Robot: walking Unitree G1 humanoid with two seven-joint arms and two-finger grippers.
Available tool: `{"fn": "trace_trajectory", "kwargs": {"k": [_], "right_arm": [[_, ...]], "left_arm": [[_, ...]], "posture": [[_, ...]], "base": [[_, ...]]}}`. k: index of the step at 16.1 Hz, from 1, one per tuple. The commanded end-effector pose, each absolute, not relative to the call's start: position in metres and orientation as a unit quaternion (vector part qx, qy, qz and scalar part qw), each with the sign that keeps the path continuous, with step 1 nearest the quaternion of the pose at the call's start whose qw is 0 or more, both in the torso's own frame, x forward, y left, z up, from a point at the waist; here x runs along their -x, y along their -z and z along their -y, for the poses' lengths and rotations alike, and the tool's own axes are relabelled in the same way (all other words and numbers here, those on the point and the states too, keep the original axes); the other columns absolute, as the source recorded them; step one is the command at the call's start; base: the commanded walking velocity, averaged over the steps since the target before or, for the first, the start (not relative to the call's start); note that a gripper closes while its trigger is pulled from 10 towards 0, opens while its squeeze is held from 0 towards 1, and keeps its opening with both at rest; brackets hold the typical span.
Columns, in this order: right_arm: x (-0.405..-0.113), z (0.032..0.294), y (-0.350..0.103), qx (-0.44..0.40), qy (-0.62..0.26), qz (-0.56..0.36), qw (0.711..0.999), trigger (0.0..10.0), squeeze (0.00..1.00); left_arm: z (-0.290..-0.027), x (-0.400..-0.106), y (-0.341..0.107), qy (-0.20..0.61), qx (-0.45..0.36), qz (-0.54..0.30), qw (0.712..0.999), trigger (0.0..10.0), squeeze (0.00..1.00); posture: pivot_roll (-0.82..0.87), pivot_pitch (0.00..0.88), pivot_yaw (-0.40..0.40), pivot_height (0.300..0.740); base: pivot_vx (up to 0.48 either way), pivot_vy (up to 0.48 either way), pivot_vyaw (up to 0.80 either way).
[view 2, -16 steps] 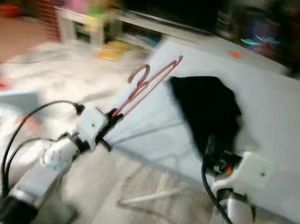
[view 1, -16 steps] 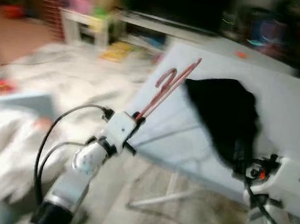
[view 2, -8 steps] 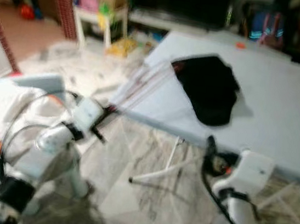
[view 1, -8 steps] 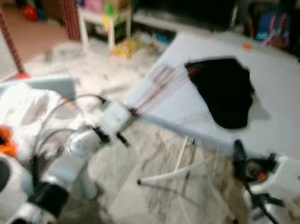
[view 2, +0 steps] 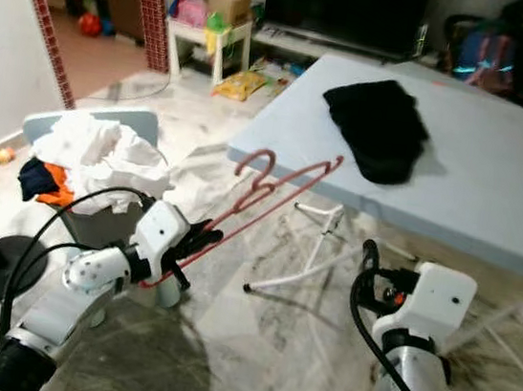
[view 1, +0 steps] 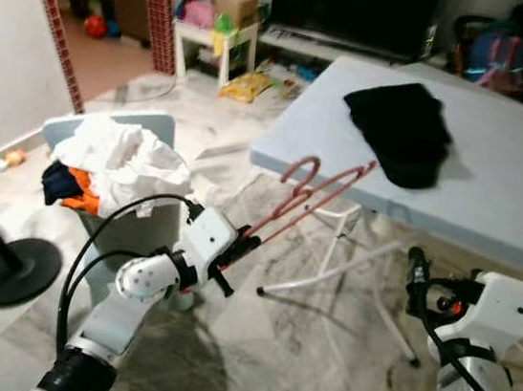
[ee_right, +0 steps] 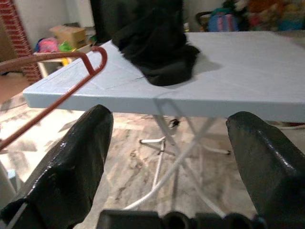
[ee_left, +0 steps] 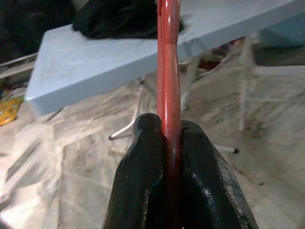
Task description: Hang hanger
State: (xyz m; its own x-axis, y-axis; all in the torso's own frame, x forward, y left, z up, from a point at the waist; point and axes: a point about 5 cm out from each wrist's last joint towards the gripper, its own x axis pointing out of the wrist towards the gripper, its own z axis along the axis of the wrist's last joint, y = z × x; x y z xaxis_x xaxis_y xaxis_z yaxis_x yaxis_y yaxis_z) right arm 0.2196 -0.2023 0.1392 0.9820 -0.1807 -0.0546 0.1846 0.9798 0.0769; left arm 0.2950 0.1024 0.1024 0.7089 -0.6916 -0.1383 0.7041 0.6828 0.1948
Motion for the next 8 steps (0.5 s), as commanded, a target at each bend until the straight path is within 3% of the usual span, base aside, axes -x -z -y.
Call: {"fn": "trace_trajectory", "kwargs": {"k": [1,3,6,8], "right_arm": [[-0.2200,0.2013,-0.1388,-0.050,0.090,-0.028,0.994,10.0,0.00],[-0.2194,0.2005,-0.1384,-0.051,0.089,-0.030,0.994,10.0,0.00],[-0.2183,0.2002,-0.1373,-0.051,0.089,-0.032,0.994,10.0,0.00],[-0.2176,0.2003,-0.1372,-0.051,0.089,-0.033,0.994,10.0,0.00]], "left_arm": [[-0.1013,-0.3001,-0.1115,0.382,-0.097,-0.030,0.918,10.0,0.00],[-0.1016,-0.3006,-0.1110,0.381,-0.092,-0.036,0.919,10.0,0.00],[-0.1017,-0.3007,-0.1097,0.383,-0.082,-0.045,0.919,10.0,0.00],[-0.1014,-0.3006,-0.1100,0.385,-0.077,-0.051,0.918,10.0,0.00]], "posture": [[0.02,0.000,-0.048,0.740],[0.02,0.000,-0.047,0.740],[0.02,0.000,-0.047,0.740],[0.01,0.000,-0.047,0.740]], "base": [[0.000,0.000,-0.65],[0.000,0.000,0.00],[0.000,0.439,0.00],[0.000,0.476,-0.80]]}}
